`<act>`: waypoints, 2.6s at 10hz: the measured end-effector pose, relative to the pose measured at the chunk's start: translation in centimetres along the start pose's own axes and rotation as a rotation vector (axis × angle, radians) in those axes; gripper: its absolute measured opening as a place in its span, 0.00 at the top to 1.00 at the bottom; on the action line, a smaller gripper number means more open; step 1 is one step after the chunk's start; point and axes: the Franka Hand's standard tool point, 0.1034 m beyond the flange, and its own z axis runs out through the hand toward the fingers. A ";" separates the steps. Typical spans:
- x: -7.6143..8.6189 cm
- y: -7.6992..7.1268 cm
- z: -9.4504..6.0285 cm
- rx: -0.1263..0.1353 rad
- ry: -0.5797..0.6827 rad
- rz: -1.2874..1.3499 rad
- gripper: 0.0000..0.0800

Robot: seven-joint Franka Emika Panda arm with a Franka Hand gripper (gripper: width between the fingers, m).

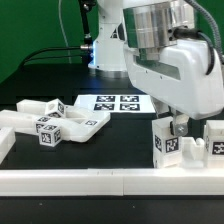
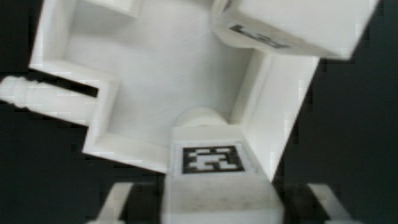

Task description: Assemble chair

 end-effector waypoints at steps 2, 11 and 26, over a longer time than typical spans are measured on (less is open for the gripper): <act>-0.1 0.0 0.1 -0.005 0.002 -0.063 0.52; 0.6 -0.3 0.0 -0.064 0.076 -1.202 0.19; 0.5 -0.1 0.3 0.014 0.031 0.160 0.54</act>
Offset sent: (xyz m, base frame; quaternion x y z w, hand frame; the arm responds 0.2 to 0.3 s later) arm -0.0010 0.0042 0.0053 -0.0295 0.0068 -0.2943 0.9552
